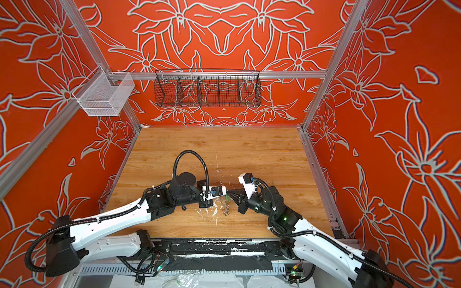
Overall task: Attach keys to a key ring
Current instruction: Insert the key into the keyring.
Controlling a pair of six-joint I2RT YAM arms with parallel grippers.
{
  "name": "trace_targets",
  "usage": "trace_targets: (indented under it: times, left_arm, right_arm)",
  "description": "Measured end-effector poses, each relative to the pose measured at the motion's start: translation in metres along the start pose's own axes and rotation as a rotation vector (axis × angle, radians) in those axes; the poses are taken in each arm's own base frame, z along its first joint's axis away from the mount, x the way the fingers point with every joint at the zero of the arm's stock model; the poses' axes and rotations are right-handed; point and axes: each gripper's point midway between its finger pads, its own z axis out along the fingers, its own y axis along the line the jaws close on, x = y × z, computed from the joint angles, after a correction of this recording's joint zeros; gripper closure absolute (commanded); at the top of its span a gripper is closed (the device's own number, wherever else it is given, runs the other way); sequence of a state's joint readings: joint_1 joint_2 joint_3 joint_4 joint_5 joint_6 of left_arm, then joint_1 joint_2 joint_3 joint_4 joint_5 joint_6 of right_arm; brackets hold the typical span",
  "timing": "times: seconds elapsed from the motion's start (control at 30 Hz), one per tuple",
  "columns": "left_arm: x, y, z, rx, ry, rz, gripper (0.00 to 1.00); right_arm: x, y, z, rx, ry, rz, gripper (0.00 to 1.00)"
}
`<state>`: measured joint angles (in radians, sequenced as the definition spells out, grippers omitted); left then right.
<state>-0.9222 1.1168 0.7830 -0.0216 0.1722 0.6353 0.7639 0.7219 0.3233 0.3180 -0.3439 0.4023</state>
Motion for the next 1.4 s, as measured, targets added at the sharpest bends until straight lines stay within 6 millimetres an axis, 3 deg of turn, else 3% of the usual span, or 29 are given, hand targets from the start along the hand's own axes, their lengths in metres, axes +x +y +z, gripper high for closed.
trace_targets:
  times: [0.27, 0.37, 0.47, 0.67, 0.8, 1.2, 1.4]
  left_arm:
    - [-0.002, 0.004, -0.002, -0.03, -0.02, -0.017, 1.0]
    - [-0.003, 0.004, -0.002, -0.031, -0.024, -0.028, 1.0]
    - [-0.002, 0.006, -0.002, -0.029, -0.024, -0.047, 1.0]
    - [0.003, 0.016, -0.006, 0.0, -0.048, -0.136, 1.0]
    - [0.002, 0.021, -0.008, 0.029, -0.07, -0.193, 1.0]
    - [-0.018, 0.002, -0.006, 0.21, -0.155, -0.259, 1.0]
    - [-0.021, 0.001, -0.004, 0.228, -0.16, -0.262, 1.0]
  right_arm:
    - [-0.006, 0.001, -0.001, 0.008, -0.019, -0.001, 1.0]
    - [-0.007, -0.001, -0.004, 0.023, -0.027, -0.005, 0.74]
    - [-0.004, -0.009, -0.008, 0.07, -0.017, -0.014, 0.62]
    - [0.001, -0.013, -0.019, 0.109, 0.006, -0.067, 0.6]
    - [0.005, -0.006, -0.022, 0.07, 0.027, -0.099, 0.59]
    - [0.01, 0.008, -0.013, -0.021, 0.061, -0.092, 0.56]
    - [0.0, 0.018, -0.009, -0.062, 0.042, -0.099, 0.5]
